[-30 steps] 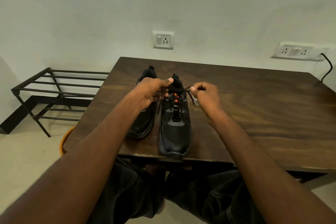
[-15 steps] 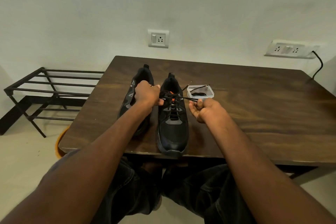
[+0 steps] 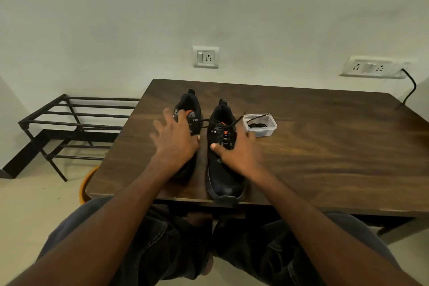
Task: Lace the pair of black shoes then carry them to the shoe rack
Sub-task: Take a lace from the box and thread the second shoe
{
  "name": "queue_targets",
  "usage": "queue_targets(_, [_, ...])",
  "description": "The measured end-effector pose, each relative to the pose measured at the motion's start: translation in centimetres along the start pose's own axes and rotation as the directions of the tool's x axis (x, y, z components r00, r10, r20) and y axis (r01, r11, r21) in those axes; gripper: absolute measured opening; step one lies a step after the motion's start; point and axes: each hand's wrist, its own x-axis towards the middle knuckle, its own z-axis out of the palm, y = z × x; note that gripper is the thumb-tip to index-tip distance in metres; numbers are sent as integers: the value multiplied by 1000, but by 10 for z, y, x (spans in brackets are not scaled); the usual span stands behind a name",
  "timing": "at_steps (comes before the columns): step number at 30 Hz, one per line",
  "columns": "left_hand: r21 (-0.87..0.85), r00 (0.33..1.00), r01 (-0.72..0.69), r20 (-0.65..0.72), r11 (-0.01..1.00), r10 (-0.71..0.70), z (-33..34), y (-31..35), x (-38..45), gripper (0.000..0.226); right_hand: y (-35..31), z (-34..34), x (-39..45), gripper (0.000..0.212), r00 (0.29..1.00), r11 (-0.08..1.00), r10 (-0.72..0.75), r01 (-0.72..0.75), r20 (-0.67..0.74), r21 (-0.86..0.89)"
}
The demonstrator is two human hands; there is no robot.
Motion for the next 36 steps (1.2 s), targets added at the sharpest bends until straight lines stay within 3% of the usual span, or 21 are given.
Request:
queue_targets(2, [-16,980,122,163,992,-117,7,-10,-2,94,-4,11,0,95,999,998,38,-37,36,-42])
queue_targets(4, [-21,953,177,253,984,-166,12,-17,-1,96,-8,16,5,90,999,998,45,-45,3,-54])
queue_targets(7, [14,948,193,254,981,-190,11,-20,-4,99,-15,25,17,85,998,997,54,-57,-40,-61])
queue_targets(14, [-2,952,199,239,980,-193,9,-10,-13,98,-23,42,36,95,995,997,72,-75,-65,-34])
queue_targets(17, [38,1000,21,18,999,-22,7,0,-14,89,-20,40,40,99,997,997,65,-66,-50,-26])
queue_targets(19, [-6,988,-115,-103,993,113,6,11,-8,80,-16,34,42,93,998,998,59,-59,14,-29])
queue_targets(22, [-51,979,-190,-81,980,186,8,25,12,76,-9,18,42,77,995,993,24,-13,92,-117])
queue_targets(25, [47,968,-247,-23,968,248,11,32,33,72,-1,3,40,55,994,980,-4,26,109,-197])
queue_targets(28, [31,958,-287,-6,957,287,10,42,39,57,4,-15,42,44,998,966,28,-14,52,-260])
queue_targets(30, [7,942,-326,-84,945,326,7,48,37,51,6,-25,47,38,999,963,33,-29,9,-269])
queue_targets(33, [-47,882,-438,-217,898,419,4,63,39,43,12,-42,56,21,990,979,46,-71,-136,-189])
queue_targets(36, [-103,803,-580,-236,808,547,8,82,43,33,22,-57,67,19,946,988,92,-126,-310,-93])
